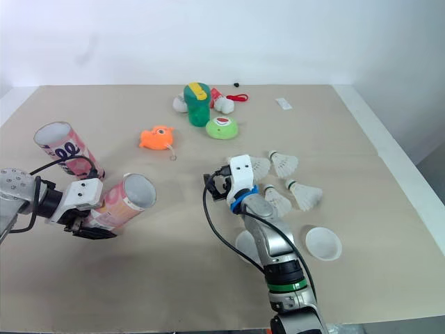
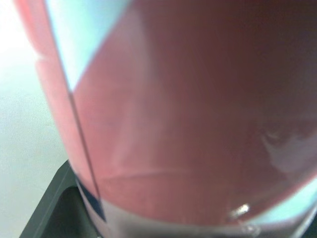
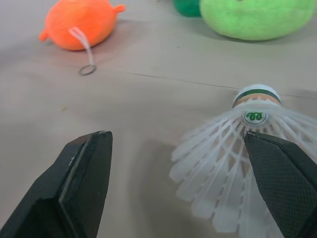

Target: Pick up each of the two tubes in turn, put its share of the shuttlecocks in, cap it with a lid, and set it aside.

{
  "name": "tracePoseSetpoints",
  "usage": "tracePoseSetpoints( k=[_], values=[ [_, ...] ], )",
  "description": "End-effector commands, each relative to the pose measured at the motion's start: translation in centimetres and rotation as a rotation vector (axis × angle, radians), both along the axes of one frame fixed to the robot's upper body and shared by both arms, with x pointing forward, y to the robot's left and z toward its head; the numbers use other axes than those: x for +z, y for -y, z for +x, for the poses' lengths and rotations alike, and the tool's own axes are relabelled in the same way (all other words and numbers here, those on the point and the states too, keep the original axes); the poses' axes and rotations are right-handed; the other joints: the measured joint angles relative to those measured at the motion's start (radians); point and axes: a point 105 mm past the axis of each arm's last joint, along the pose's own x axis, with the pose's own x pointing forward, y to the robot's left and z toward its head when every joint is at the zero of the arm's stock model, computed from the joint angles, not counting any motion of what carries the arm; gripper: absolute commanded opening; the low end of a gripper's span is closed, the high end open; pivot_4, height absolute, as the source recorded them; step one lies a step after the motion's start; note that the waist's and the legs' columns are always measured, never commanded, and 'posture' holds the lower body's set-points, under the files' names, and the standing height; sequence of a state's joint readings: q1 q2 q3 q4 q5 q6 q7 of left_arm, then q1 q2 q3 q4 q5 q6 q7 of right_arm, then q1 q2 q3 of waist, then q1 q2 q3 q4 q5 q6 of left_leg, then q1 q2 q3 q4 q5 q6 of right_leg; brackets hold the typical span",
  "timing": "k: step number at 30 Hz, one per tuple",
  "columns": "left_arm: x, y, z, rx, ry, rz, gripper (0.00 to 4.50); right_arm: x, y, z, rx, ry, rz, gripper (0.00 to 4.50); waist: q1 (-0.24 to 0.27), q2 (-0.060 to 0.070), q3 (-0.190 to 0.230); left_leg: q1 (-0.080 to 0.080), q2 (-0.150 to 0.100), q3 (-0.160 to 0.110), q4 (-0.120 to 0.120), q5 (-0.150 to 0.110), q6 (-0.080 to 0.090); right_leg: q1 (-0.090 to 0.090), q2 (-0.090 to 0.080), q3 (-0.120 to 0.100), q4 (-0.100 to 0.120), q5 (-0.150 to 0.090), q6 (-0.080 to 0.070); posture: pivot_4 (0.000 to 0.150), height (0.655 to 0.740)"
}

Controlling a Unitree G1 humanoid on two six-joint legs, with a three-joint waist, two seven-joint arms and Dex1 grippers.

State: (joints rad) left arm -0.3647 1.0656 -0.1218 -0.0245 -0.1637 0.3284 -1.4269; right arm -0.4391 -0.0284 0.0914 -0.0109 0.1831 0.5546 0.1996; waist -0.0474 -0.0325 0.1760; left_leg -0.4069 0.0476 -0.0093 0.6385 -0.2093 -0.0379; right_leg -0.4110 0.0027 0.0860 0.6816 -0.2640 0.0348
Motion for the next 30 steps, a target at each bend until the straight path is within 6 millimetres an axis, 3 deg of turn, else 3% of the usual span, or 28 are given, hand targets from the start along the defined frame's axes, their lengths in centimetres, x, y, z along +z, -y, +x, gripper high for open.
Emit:
tracePoseSetpoints(
  k=[1,3,6,12,15,17,20,22,26,30],
  values=[
    [0.1,0.4,-0.2,-0.014,0.006,-0.007,3.2,1.7,-0.2,0.7,-0.017,0.041,0.063,4.48,0.0,0.0,0.0,0.0,0.0,0.0,0.0,0.0,0.0,0.0,0.0,0.0,0.0,0.0,0.0,0.15,0.74],
    [0.1,0.4,-0.3,-0.012,0.006,-0.009,3.2,1.6,-0.1,1.0,-0.039,0.004,0.105,4.25,0.0,0.0,0.0,0.0,0.0,0.0,0.0,0.0,0.0,0.0,0.0,0.0,0.0,0.0,0.0,0.15,0.74],
    [0.1,0.5,-0.3,-0.011,0.006,-0.011,3.2,1.8,-0.3,1.1,-0.038,-0.021,0.153,3.24,0.0,0.0,0.0,0.0,0.0,0.0,0.0,0.0,0.0,0.0,0.0,0.0,0.0,0.0,0.0,0.15,0.74],
    [0.1,0.6,-0.4,-0.007,0.004,-0.018,3.2,2.2,-1.0,0.6,0.009,-0.032,0.18,0.17,0.0,0.0,0.0,0.0,0.0,0.0,-0.001,0.0,0.0,0.0,0.0,0.0,0.0,-0.001,0.0,0.15,0.74],
    [0.1,0.6,-0.4,-0.007,0.002,-0.019,3.2,2.9,-2.2,-0.3,0.089,-0.023,0.199,0.04,0.0,0.0,0.0,0.0,0.0,0.0,-0.001,0.0,0.0,0.0,0.0,0.0,0.0,-0.001,0.0,0.15,0.74],
    [0.1,0.6,-0.4,-0.007,0.002,-0.018,3.2,4.8,-3.6,-1.7,0.209,0.041,0.198,0.04,0.0,0.001,0.0,0.0,0.0,0.0,-0.001,0.0,0.0,0.0,0.0,0.0,0.0,-0.001,0.0,0.15,0.74],
    [0.2,0.6,-0.3,-0.006,0.002,-0.02,3.2,9.2,-5.8,-5.4,0.499,0.227,0.181,0.04,0.0,0.002,0.001,-0.001,0.0,0.0,-0.001,0.0,0.0,-0.001,0.0,0.0,0.0,-0.001,0.0,0.15,0.74],
    [0.1,0.7,-0.3,-0.007,0.0,-0.021,3.2,10.8,-6.3,-8.9,0.761,0.328,0.091,0.04,0.0,0.003,0.002,-0.001,0.0,0.0,-0.001,0.0,0.0,-0.001,-0.001,0.0,0.0,-0.001,0.0,0.15,0.74],
    [0.0,0.7,-0.2,-0.008,-0.005,-0.021,3.2,10.5,-6.2,-11.2,1.024,0.33,-0.103,0.04,0.002,0.003,0.002,0.0,-0.001,0.0,-0.001,0.0,0.0,0.0,-0.002,-0.001,-0.001,-0.002,0.001,0.15,0.74],
    [0.0,0.9,-0.1,-0.014,-0.005,-0.025,3.2,10.0,-7.1,-9.9,1.062,0.356,-0.246,0.04,0.001,0.004,0.003,0.0,0.0,-0.001,-0.001,0.0,0.0,-0.001,0.0,-0.001,-0.001,-0.001,-0.001,0.15,0.74]
  ],
)
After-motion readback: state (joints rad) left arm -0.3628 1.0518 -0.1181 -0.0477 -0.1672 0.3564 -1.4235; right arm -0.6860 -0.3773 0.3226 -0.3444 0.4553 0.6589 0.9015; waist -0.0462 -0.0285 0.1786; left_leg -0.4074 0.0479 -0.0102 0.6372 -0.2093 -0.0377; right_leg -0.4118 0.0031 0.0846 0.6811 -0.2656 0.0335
